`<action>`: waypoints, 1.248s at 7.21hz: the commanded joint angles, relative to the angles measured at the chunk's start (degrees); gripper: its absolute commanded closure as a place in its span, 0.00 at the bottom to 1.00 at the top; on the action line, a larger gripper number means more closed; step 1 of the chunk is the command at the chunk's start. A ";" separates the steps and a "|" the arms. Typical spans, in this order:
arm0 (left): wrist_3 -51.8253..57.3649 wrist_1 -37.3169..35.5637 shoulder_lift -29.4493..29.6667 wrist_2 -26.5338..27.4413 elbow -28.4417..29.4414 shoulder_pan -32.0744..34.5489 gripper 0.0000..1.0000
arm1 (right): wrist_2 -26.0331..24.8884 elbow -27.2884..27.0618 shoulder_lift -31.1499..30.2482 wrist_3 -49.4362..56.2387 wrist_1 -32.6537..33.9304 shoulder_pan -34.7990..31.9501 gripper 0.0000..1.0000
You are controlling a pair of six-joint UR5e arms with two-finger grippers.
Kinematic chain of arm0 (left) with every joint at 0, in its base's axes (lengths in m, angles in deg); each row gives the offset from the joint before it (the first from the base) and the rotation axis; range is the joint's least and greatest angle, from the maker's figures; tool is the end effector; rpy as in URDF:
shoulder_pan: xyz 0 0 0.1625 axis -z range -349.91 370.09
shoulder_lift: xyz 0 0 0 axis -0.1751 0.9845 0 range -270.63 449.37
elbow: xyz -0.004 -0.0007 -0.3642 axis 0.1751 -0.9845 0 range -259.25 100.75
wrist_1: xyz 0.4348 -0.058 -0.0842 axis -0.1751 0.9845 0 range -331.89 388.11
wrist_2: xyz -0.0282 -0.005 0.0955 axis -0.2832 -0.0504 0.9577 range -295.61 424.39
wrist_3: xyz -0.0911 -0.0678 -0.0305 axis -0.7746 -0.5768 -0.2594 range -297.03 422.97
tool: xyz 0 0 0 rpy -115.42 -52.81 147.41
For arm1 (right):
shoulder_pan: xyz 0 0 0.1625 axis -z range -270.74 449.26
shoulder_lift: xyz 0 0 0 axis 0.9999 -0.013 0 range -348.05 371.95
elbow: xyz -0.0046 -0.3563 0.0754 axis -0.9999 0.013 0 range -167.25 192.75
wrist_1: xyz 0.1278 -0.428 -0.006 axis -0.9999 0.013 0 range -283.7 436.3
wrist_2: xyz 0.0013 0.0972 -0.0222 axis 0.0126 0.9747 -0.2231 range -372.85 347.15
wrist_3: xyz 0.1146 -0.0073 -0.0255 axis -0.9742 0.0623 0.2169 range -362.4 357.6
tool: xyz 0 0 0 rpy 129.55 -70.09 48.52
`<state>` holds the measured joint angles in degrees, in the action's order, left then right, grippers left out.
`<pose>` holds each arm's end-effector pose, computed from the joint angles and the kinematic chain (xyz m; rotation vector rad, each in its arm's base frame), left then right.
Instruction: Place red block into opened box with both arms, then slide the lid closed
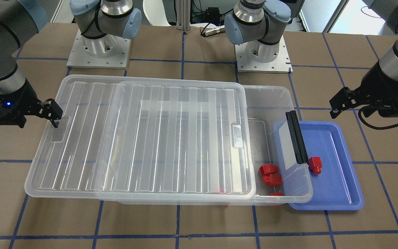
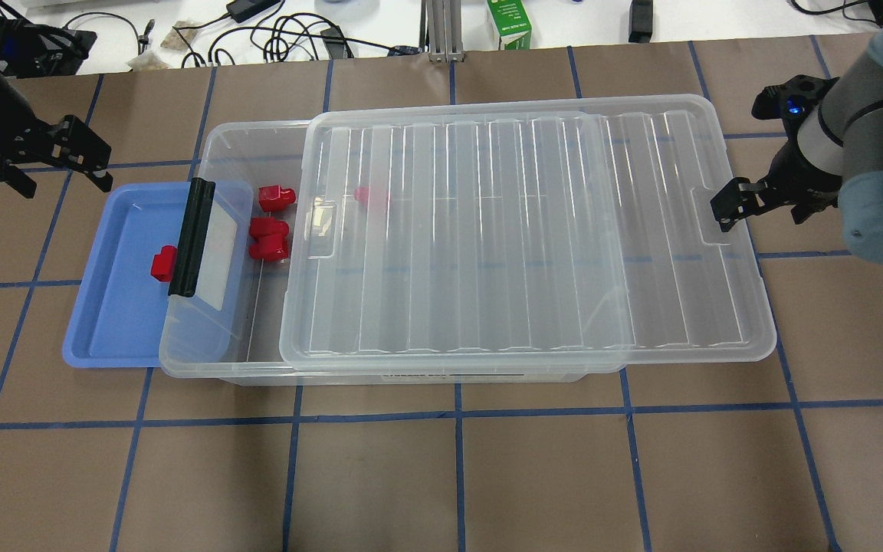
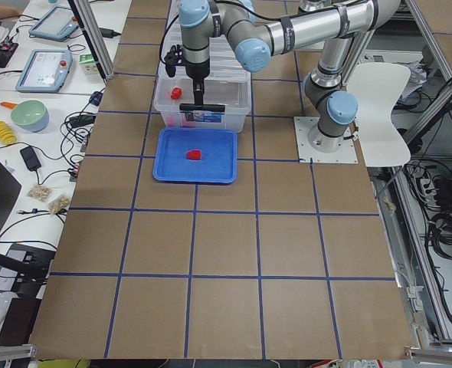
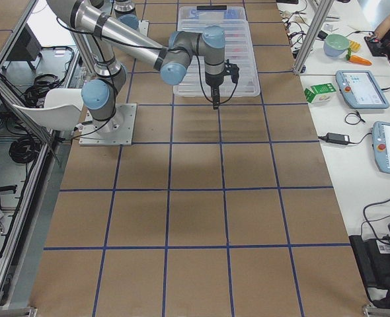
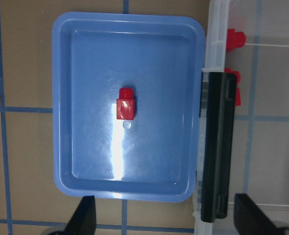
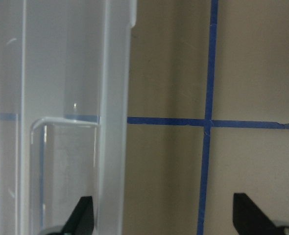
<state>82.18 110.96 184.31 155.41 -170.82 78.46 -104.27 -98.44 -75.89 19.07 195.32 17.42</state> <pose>0.0830 -0.5652 0.3604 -0.0659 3.1203 -0.0063 -0.0369 -0.5310 0.2502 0.0867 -3.0809 0.1305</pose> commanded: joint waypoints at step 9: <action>5.58 -9.46 16.66 -0.05 -1.24 -1.57 0.00 | 0.27 0.27 -0.32 10.35 -0.45 7.32 0.00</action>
<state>87.45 101.65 198.90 155.37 -172.06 76.89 -103.76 -98.34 -76.24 29.32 195.00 24.70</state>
